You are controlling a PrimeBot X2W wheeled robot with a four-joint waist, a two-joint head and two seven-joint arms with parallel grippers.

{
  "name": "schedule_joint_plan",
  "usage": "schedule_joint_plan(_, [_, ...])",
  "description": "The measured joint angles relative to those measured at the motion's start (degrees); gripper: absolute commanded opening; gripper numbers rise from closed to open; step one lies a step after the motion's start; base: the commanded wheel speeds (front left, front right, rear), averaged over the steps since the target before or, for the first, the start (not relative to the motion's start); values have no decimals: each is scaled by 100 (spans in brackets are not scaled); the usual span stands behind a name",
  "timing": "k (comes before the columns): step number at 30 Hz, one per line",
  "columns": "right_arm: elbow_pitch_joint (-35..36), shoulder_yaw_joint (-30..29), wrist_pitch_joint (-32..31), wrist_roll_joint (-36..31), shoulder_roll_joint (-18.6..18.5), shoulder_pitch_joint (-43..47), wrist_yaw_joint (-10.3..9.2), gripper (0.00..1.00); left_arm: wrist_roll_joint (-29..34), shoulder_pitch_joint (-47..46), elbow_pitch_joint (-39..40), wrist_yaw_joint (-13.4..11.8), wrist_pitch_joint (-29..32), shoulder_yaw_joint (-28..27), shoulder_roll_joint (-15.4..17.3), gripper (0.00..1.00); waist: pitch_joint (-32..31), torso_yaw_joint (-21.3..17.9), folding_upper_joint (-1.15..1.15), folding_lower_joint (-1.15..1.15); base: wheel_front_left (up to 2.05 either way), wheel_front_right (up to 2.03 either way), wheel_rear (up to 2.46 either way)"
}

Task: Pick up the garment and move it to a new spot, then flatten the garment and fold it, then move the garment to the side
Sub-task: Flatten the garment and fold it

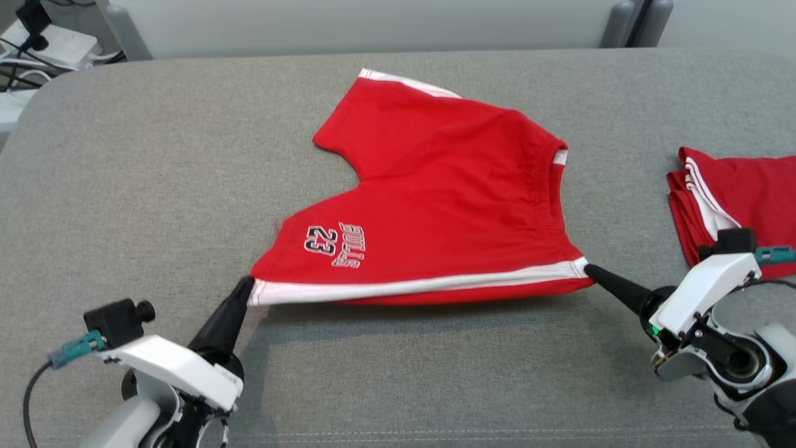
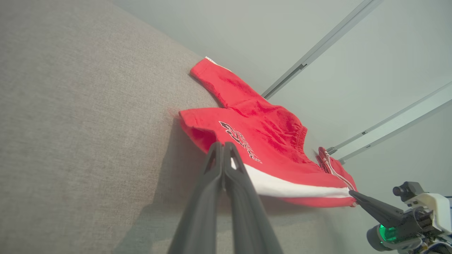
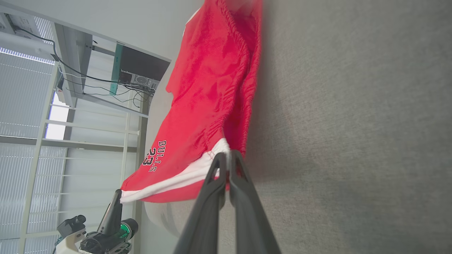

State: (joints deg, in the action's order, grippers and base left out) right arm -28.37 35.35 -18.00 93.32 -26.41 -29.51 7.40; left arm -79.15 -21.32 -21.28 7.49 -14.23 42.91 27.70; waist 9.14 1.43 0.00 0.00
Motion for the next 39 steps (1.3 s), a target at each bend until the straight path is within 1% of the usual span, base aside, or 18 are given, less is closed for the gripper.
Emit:
schedule_joint_plan(4, [101,-1,47,-1,18,201,0,0,97,121,-144,0,0,127,-47,0,-113,-3,0,0,0,0,0])
schedule_joint_plan(5, [188,25,299,-172,22,408,0,100,360,125,-446,0,-1,151,-233,51,-139,-1,0,0,0,0,0])
schedule_joint_plan(6, [198,35,335,-215,26,427,0,100,453,125,-504,0,-1,121,-258,100,-135,-6,0,0,0,0,0])
schedule_joint_plan(10, [258,83,470,-422,29,433,0,100,635,126,-690,0,0,53,-345,100,-137,-43,0,0,0,0,0])
schedule_joint_plan(12, [331,69,604,-455,1,456,0,100,835,133,-762,0,-1,-35,-346,100,-154,-56,0,0,0,0,0])
schedule_joint_plan(15, [369,22,944,-645,-101,527,0,100,1135,224,-884,0,-1,-343,-365,100,-183,-64,0,0,0,0,0])
schedule_joint_plan(17, [359,-13,1338,-893,-156,542,0,100,1411,300,-926,0,-1,-680,-402,100,-210,-65,0,0,0,0,0])
schedule_joint_plan(19, [333,-108,1844,-1155,-147,540,0,100,1748,367,-943,0,-1,-1055,-505,100,-241,-64,0,0,0,0,0])
schedule_joint_plan(23, [112,-166,2726,-1674,-92,521,0,100,2553,523,-898,0,-1,-1914,-755,100,-301,-65,0,0,0,0,0])
schedule_joint_plan(24, [-78,-155,2997,-2024,-67,488,0,100,2881,627,-857,0,-4,-2226,-901,100,-330,-67,0,0,0,0,0])
schedule_joint_plan(26, [-231,-207,3132,-2291,-7,432,0,100,3140,745,-805,0,-18,-2496,-1061,100,-369,-72,0,0,0,0,0])
schedule_joint_plan(29, [-328,-357,3175,-2630,170,404,0,100,3460,907,-798,0,-18,-2744,-1204,100,-459,-88,0,0,0,0,0])
schedule_joint_plan(35, [-399,-783,3217,-3223,431,454,0,100,3724,1089,-764,0,-18,-2989,-1296,100,-660,-136,0,0,0,0,0])
schedule_joint_plan(39, [-400,-1070,3217,-3571,553,727,0,100,3828,1233,-719,0,-18,-3088,-1402,100,-790,-146,0,0,0,0,0])
